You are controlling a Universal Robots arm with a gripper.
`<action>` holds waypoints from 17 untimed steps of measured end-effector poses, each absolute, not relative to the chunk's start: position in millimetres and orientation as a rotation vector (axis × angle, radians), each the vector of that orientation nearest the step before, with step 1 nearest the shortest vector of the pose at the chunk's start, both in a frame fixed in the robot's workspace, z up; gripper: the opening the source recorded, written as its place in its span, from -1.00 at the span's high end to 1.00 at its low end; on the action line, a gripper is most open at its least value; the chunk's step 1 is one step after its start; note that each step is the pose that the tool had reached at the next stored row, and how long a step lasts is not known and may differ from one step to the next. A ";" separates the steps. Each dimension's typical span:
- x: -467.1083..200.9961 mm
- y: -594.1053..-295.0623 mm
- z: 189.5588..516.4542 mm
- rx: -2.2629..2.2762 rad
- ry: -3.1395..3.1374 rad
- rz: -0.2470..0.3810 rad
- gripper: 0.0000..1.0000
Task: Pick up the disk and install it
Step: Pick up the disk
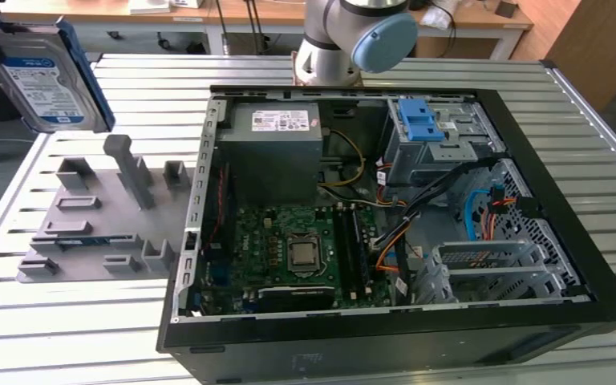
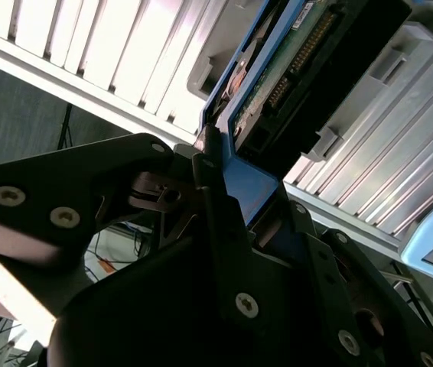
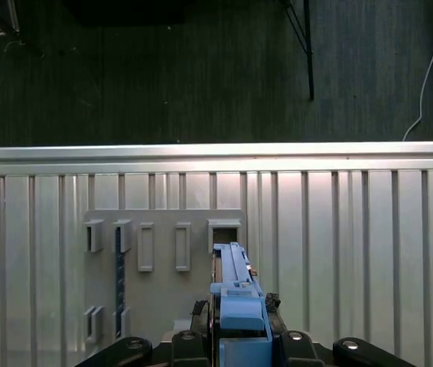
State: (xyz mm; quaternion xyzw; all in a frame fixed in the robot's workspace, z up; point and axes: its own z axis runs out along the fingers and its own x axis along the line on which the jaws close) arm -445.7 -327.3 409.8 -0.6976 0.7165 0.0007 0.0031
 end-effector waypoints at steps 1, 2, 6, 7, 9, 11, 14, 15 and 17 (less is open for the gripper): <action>-445.7 -327.3 410.3 -2.187 2.247 0.002 0.27; -445.7 -327.3 410.9 -2.187 2.247 0.002 0.27; -445.7 -327.3 413.7 -2.187 2.247 0.002 0.27; -445.7 -327.3 414.4 -2.187 2.247 0.002 0.27; -445.7 -327.3 415.8 -2.187 2.247 0.002 0.27; -445.7 -327.3 417.3 -2.187 2.247 0.002 0.27; -445.8 -327.3 419.6 -2.187 2.247 0.002 0.27; -445.8 -327.3 420.3 -2.187 2.246 0.002 0.27; -445.8 -327.3 421.8 -2.187 2.246 0.002 0.27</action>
